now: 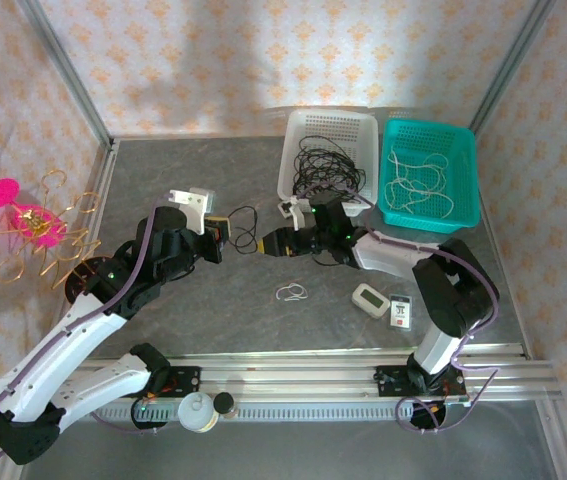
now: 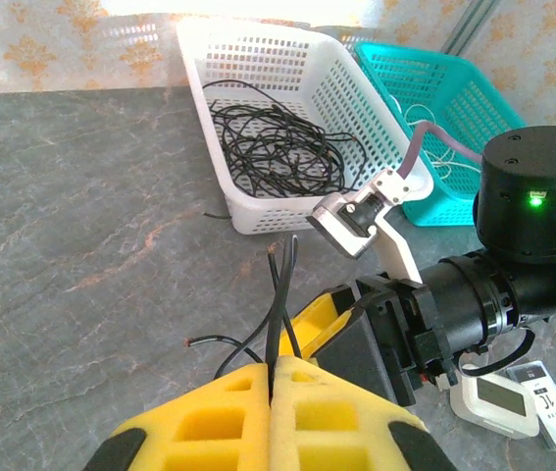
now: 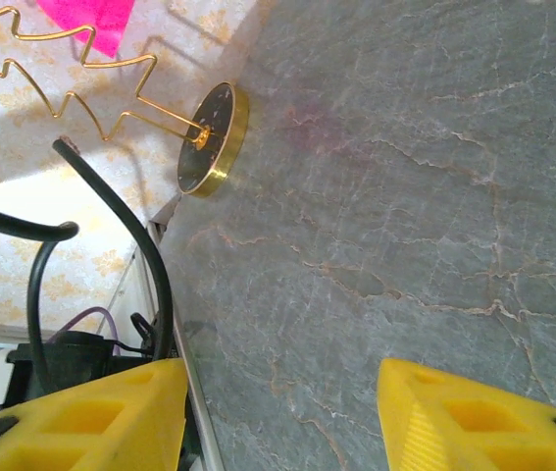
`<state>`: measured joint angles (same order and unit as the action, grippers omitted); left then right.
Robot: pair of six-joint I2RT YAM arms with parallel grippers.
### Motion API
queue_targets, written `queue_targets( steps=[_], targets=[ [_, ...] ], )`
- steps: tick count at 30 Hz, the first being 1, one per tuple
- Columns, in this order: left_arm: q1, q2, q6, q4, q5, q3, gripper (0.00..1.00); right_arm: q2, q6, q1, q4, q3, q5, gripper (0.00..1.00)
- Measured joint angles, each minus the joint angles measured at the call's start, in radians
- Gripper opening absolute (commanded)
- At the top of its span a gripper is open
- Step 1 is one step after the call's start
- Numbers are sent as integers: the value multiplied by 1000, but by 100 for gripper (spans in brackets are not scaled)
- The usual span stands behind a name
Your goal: Untangle the cables
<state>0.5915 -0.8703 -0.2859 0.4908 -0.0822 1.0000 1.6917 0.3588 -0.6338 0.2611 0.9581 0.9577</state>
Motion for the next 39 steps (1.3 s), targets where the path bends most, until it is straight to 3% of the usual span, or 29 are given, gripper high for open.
queue_targets(
  steps=[15, 29, 31, 39],
  targets=[
    [0, 0, 0, 0, -19, 0, 0, -93, -15, 74, -35, -8, 20, 51],
    [0, -1, 0, 0, -39, 1, 0, 23, 40, 23, 21, 13, 91, 48],
    [0, -1, 0, 0, -42, 1, 0, 31, 63, 21, 48, 13, 103, 45],
    [3, -4, -1, -1, -46, 19, 0, 83, 160, 10, 177, 19, 139, 17]
  ],
)
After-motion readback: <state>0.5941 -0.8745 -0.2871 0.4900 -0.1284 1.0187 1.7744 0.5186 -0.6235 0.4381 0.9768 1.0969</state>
